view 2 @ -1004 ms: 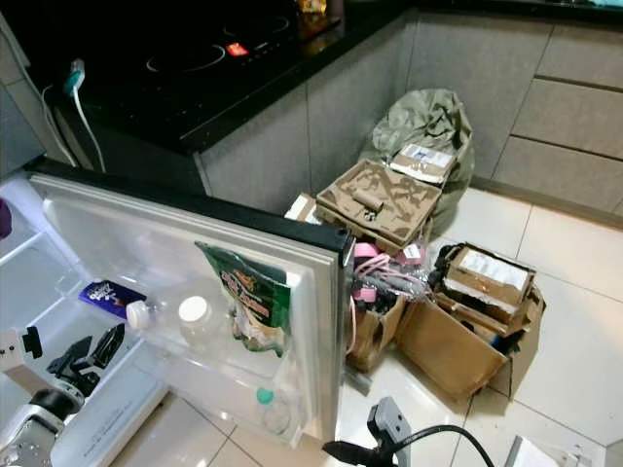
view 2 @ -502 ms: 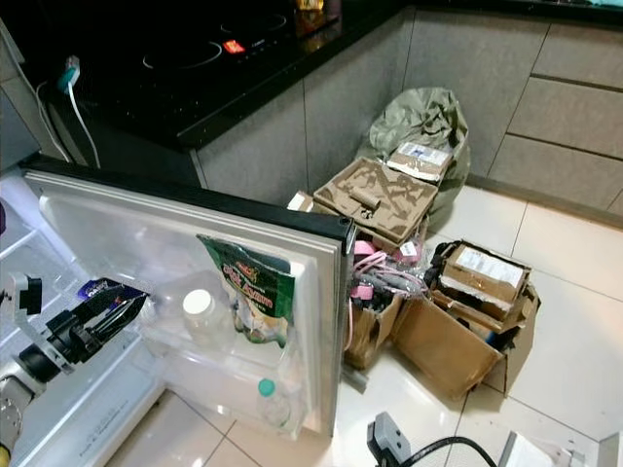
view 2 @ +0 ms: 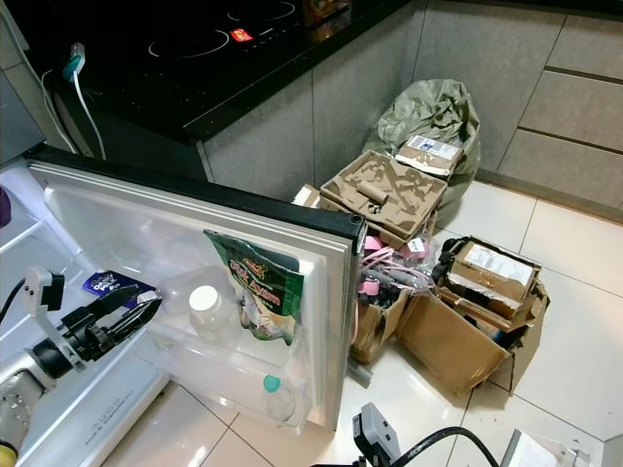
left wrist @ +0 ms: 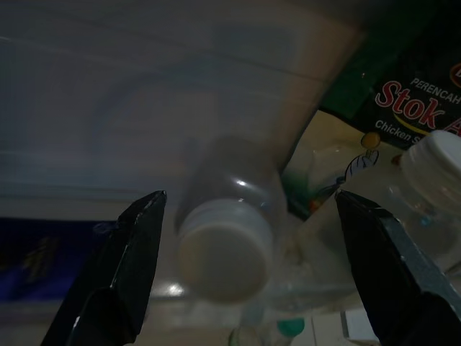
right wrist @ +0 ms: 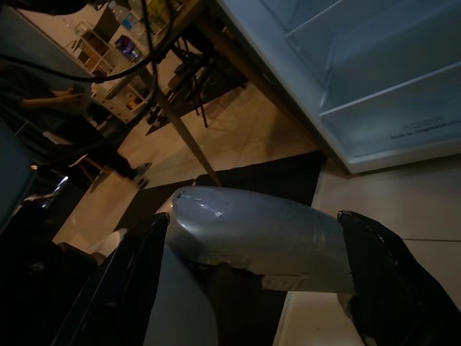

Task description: Restocking fridge

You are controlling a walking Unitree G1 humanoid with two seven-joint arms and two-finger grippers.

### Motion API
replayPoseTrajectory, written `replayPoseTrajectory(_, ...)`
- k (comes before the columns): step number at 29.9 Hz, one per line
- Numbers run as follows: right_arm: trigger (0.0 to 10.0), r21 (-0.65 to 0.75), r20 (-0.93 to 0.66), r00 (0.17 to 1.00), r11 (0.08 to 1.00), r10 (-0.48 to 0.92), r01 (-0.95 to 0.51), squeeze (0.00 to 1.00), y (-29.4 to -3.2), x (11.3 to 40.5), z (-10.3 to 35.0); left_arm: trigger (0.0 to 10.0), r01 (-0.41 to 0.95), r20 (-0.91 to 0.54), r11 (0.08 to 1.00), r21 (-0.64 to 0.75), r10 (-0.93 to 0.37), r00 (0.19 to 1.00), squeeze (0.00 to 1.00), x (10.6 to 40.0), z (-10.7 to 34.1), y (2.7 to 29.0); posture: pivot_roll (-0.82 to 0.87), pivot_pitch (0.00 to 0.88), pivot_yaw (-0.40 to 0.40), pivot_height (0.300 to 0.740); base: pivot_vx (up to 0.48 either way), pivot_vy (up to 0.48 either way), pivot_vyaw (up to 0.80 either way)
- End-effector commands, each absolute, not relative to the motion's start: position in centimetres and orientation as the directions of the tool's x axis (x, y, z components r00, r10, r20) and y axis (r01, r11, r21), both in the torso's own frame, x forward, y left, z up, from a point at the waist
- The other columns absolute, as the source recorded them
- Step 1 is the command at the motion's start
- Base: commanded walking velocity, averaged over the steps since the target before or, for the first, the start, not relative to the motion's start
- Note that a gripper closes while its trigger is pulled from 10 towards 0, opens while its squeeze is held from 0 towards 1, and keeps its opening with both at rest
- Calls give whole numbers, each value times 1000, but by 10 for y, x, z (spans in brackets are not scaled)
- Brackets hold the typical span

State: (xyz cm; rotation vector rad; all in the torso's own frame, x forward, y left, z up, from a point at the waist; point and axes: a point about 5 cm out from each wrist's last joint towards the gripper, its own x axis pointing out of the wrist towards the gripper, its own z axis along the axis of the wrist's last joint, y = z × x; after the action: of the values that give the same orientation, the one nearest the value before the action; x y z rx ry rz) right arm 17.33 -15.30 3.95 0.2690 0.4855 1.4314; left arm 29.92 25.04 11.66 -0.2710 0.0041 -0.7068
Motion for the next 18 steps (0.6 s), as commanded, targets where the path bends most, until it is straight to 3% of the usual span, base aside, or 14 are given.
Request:
replayPoseTrajectory(1, 10000, 474, -170, 49, 125, 984, -872, 0, -149, 167, 38, 10000, 637, 74, 727, -256, -642, 763, 0, 300, 112, 248, -149, 176, 98, 740, 0, 0, 0)
replayPoseTrajectory(11, 10000, 467, -167, 10, 88, 986, -880, 0, -138, 163, 42, 10000, 611, 45, 748, -259, -623, 781, 0, 319, 110, 238, -167, 179, 100, 740, 0, 0, 0)
replayPoseTrajectory(18, 10000, 468, -174, -2, 81, 985, -880, 0, -134, 159, 42, 10000, 511, 40, 834, -206, -515, 856, 0, 326, 118, 256, -177, 176, 104, 740, 0, 0, 0)
